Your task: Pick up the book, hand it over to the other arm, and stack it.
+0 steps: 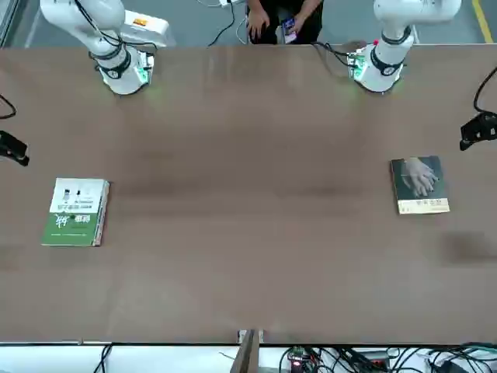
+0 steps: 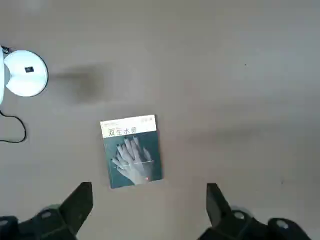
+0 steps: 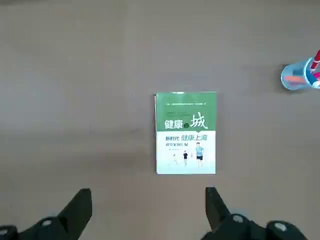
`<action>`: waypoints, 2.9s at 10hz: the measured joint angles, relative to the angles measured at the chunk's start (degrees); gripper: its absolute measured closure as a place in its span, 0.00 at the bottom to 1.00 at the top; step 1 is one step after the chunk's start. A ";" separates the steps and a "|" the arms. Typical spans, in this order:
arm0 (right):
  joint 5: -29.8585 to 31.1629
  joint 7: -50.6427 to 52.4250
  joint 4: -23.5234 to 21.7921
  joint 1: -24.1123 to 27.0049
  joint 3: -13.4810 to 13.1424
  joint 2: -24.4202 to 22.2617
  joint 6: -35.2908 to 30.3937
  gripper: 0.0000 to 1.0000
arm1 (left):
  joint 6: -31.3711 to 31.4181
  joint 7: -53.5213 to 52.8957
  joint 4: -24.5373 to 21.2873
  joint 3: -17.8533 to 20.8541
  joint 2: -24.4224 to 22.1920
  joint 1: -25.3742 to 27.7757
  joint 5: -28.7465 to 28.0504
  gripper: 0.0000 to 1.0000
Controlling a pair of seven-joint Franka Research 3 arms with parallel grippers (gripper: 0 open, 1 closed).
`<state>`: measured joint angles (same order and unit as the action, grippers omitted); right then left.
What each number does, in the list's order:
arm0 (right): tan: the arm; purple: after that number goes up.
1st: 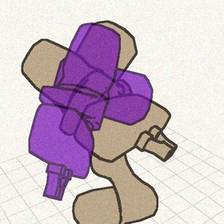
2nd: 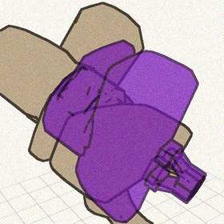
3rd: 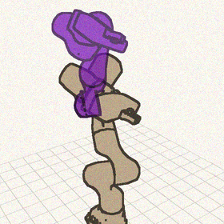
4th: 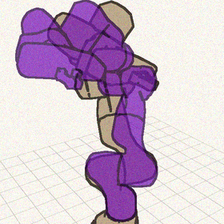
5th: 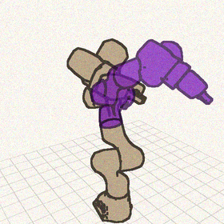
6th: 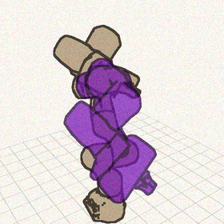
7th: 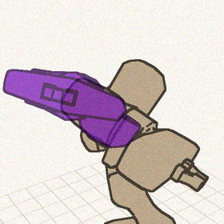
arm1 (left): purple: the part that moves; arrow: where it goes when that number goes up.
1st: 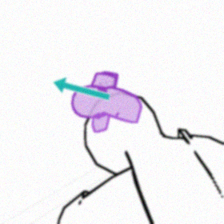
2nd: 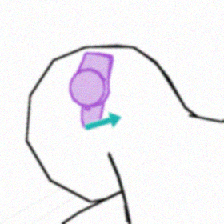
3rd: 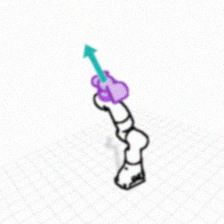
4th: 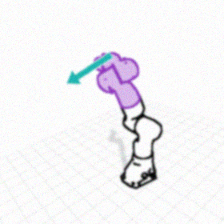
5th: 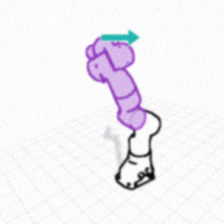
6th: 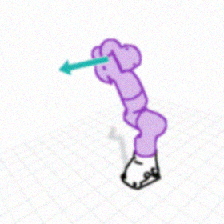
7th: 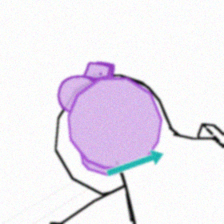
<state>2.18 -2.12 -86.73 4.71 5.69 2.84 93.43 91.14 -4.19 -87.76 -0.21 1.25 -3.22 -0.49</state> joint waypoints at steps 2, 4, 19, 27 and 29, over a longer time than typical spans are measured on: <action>0.00 -0.01 0.45 0.00 0.00 0.00 -0.06 0.00 | 0.00 0.00 0.00 0.00 0.00 0.00 0.00 0.00; 0.00 -0.01 0.56 0.00 0.00 0.00 -0.09 0.00 | 0.00 -0.04 0.02 0.00 0.00 -0.03 0.00 0.00; 0.47 -1.04 0.15 0.03 -0.13 0.47 3.39 0.00 | 13.75 -15.93 -8.87 0.41 5.98 5.02 4.54 0.00; 0.47 -1.92 -0.04 0.04 -0.14 0.64 3.53 0.00 | 18.55 -28.38 -20.02 0.63 6.47 16.28 12.96 0.00; 0.47 -1.94 -0.06 0.04 -0.14 0.72 3.56 0.00 | 18.67 -30.94 -20.94 0.59 7.56 18.34 13.26 0.00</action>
<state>2.65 -4.06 -86.79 4.75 5.56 3.56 96.99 109.80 -35.12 -108.70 0.38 8.81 15.13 12.77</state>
